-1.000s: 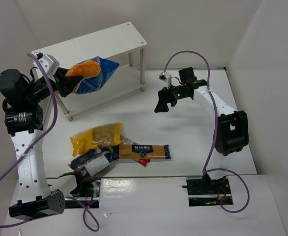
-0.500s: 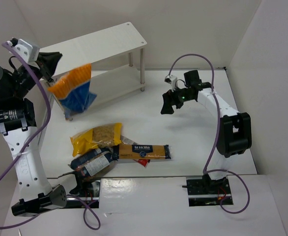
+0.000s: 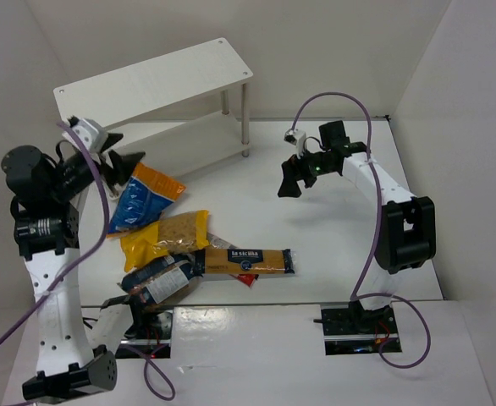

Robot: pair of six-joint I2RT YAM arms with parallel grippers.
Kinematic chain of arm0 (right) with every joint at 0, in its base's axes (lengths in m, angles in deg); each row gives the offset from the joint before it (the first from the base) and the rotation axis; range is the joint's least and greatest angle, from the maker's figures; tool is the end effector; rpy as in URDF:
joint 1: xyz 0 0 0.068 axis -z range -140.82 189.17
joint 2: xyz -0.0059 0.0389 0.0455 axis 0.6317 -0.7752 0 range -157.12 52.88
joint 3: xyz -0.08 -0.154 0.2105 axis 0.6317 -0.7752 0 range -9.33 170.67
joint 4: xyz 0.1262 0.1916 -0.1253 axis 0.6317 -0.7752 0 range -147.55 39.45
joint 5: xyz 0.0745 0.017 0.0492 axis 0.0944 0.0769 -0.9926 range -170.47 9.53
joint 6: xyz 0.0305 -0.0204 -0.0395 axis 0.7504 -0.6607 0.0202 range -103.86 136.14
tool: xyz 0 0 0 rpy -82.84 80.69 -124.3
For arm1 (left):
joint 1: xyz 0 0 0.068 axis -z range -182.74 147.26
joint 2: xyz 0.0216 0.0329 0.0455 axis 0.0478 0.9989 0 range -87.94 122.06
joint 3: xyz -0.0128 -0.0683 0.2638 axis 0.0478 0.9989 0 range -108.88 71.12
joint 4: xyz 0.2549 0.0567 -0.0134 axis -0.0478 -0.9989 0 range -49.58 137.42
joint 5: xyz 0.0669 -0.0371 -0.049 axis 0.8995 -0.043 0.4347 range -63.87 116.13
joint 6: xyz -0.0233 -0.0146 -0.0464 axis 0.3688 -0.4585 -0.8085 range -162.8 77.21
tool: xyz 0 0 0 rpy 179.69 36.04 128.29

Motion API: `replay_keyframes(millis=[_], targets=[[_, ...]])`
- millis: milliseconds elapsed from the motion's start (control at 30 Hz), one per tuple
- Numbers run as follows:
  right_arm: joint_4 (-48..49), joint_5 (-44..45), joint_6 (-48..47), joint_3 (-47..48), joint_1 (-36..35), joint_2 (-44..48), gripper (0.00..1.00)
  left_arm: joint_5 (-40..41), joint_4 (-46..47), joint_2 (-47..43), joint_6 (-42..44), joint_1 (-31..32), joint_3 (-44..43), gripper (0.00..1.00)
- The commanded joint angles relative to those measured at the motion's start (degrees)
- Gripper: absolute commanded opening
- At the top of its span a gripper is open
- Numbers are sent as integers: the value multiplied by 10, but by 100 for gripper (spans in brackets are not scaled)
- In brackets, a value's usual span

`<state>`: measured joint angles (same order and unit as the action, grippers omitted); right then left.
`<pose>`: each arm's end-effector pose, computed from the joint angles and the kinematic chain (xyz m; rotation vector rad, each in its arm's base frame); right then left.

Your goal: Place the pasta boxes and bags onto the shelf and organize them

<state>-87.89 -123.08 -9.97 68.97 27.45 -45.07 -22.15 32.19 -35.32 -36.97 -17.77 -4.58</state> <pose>0.3495 0.0971 0.2650 -1.0247 2.1478 0.8269 0.1598 0.0154 0.4879 0.5718 1.3730 -0.3082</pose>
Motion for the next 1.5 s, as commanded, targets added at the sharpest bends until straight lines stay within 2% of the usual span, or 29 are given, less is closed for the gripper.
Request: replay_keyframes(millis=[0,33,67,200,333,533,767,1100,1367,1467], targets=[[-7,-43,-23,-7,0,30,98,1,-131,-51,116,3,55,75],[-2,-48,-23,-14,0,24,98,14,-146,-59,134,3,69,84],[-2,-55,-29,-14,0,19,98,42,-168,-72,164,10,95,100],[-17,-69,-44,-19,0,13,98,126,-158,-95,190,16,188,100],[-11,-69,-57,-38,0,19,98,172,-106,-96,190,16,269,100],[-5,-69,-63,-38,0,19,98,262,-29,-60,229,21,298,100],[-11,-74,-69,-48,0,25,98,297,31,-48,242,26,340,100],[-11,-74,-74,-48,0,20,98,237,26,-2,303,19,375,100],[-11,-85,-79,-54,6,20,98,198,50,52,303,-11,375,100],[-11,-90,-84,-54,6,20,98,209,69,69,298,-23,375,100]])
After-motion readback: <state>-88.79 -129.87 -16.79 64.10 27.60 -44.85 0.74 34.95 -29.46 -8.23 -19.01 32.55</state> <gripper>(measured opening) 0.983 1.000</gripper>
